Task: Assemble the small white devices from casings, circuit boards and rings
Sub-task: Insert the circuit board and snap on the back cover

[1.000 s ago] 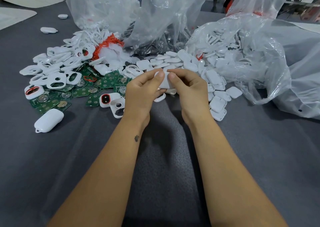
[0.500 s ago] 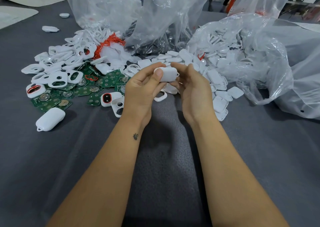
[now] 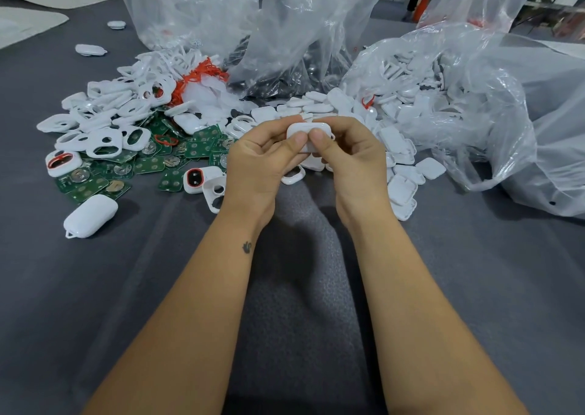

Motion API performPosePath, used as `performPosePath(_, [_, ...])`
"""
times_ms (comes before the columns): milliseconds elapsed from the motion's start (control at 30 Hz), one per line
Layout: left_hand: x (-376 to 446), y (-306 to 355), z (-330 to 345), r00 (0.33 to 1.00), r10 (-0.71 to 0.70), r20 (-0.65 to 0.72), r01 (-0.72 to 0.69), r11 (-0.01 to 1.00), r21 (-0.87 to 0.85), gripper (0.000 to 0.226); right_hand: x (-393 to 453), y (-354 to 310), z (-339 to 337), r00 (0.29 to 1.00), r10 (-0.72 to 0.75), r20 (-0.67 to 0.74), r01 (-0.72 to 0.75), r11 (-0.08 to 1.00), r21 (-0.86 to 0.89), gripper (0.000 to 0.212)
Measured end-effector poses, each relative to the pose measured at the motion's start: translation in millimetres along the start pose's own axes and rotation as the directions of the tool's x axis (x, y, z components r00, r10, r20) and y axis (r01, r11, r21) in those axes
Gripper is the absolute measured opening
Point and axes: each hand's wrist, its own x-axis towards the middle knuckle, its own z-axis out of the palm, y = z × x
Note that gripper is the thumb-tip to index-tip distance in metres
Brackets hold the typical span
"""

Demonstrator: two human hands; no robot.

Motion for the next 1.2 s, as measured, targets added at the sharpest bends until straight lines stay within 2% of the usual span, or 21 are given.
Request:
performPosePath(133, [0.6, -2.2, -2.5, 0.996, 0.087, -0.017, -0.086, 0.994, 0.065, 0.022, -0.7, 2.7, 2.9, 0.999, 0.013, -0.048, -0.017, 0.997, -0.076, 0.014])
performPosePath(233, [2.5, -4.4, -4.0, 0.987, 0.144, -0.074, -0.132, 0.981, 0.140, 0.030, 1.7, 10.1, 4.5, 0.976, 0.130, -0.173, -0.163, 0.968, -0.192, 0.021])
performPosePath(267, [3.0, -4.8, -4.0, 0.985, 0.154, -0.082, -0.138, 0.975, 0.173, 0.032, 2.9, 10.3, 4.7, 0.961, 0.194, -0.198, -0.230, 0.956, -0.183, 0.020])
performPosePath(333, [2.0, -4.9, -2.8, 0.984, 0.166, -0.059, -0.146, 0.957, 0.250, 0.036, 3.7, 8.0, 5.7, 0.935, 0.324, -0.145, -0.328, 0.945, -0.003, 0.028])
performPosePath(367, [1.3, -5.4, -2.0, 0.986, 0.163, -0.038, -0.146, 0.947, 0.287, 0.039, 3.6, 6.6, 6.2, 0.931, 0.350, -0.104, -0.343, 0.936, 0.081, 0.031])
performPosePath(433, [-0.3, -6.6, 1.0, 0.990, 0.140, -0.001, -0.132, 0.931, 0.339, 0.042, 3.4, 5.3, 6.7, 0.939, 0.336, -0.078, -0.326, 0.938, 0.118, 0.026])
performPosePath(467, [-0.5, -7.2, 1.5, 0.993, 0.118, 0.001, -0.112, 0.940, 0.324, 0.043, 2.9, 5.1, 6.4, 0.946, 0.314, -0.083, -0.305, 0.946, 0.110, 0.023])
performPosePath(533, [0.3, -5.8, 1.8, 0.999, 0.029, -0.034, -0.023, 0.985, 0.174, 0.045, 3.2, 4.4, 4.3, 0.956, 0.278, -0.091, -0.268, 0.957, 0.108, 0.017])
performPosePath(600, [2.9, -3.6, -0.1, 0.995, -0.051, -0.086, 0.054, 0.998, 0.028, 0.045, 3.3, 3.2, 3.2, 0.962, 0.260, -0.083, -0.249, 0.961, 0.119, 0.018])
performPosePath(667, [4.1, -2.4, -0.7, 0.988, -0.099, -0.120, 0.096, 0.995, -0.033, 0.044, 3.4, 2.1, 3.2, 0.961, 0.264, -0.078, -0.253, 0.959, 0.125, 0.022])
performPosePath(800, [2.7, -0.3, 1.8, 0.978, -0.160, -0.135, 0.153, 0.986, -0.064, 0.040, 3.0, 0.8, 4.1, 0.959, 0.271, -0.088, -0.254, 0.953, 0.162, 0.020])
performPosePath(1200, [3.3, -2.5, 1.9, 0.970, -0.213, -0.115, 0.212, 0.977, -0.014, 0.019, 4.9, 0.4, 2.1, 0.966, 0.248, -0.068, -0.227, 0.946, 0.231, 0.015])
